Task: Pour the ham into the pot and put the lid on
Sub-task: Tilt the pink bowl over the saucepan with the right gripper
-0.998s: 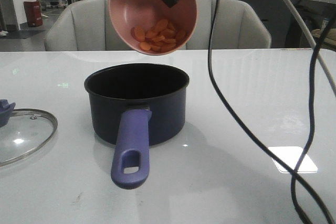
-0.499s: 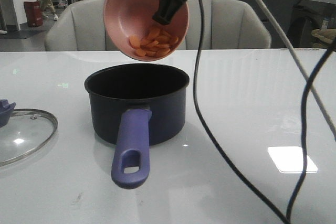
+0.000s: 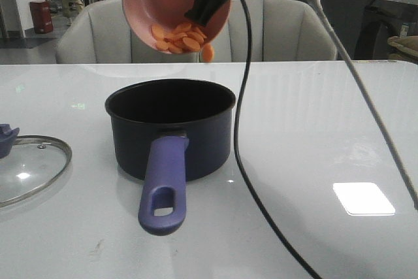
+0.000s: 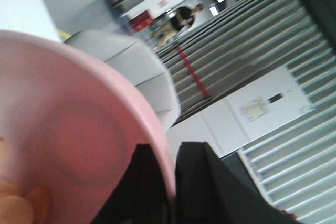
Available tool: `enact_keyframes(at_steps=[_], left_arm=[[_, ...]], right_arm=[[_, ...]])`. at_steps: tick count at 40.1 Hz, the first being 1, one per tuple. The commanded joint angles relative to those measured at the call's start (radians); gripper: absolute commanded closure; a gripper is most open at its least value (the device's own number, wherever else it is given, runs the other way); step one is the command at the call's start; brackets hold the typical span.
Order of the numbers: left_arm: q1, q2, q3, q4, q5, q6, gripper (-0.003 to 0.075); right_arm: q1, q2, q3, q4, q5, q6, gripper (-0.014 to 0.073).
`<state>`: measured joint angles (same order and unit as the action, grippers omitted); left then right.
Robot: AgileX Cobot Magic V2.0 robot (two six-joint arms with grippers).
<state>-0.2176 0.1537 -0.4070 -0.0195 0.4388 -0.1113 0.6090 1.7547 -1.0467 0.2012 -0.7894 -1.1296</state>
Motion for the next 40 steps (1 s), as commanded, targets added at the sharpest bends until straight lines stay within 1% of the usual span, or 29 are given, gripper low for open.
enact_keyframes(at_steps=[1,10,14,26,31,35,38,40], left_arm=[[-0.006,0.014,-0.025,-0.007,-0.082,-0.004,0.0103],[-0.006,0.014,-0.025,-0.007,-0.082,-0.004,0.0103],[-0.006,0.014,-0.025,-0.007,-0.082,-0.004,0.0103],[-0.006,0.014,-0.025,-0.007,-0.082,-0.004,0.0103],[-0.006,0.014,-0.025,-0.007,-0.082,-0.004,0.0103],[-0.006,0.014,-0.025,-0.007,-0.082,-0.004,0.0103],[-0.006,0.014,-0.025,-0.007,-0.082,-0.004,0.0103],[-0.006,0.014,-0.025,-0.007,-0.082,-0.004,0.0103]], right_arm=[[0.000,-0.048,0.000,-0.051,-0.229,0.036,0.0452],[0.000,-0.037,0.028,-0.069,-0.343,0.099,0.0452],[0.000,-0.015,0.028,-0.074,-0.405,0.103,0.0452],[0.000,0.042,0.029,-0.097,-0.499,0.103,0.0452],[0.000,0.055,0.029,-0.097,-0.508,0.111,0.0452],[0.000,0.048,0.029,-0.079,-0.487,0.114,0.0452],[0.000,0.026,0.029,-0.052,-0.443,0.138,0.0452],[0.000,0.002,0.029,-0.026,-0.388,0.170,0.0452]])
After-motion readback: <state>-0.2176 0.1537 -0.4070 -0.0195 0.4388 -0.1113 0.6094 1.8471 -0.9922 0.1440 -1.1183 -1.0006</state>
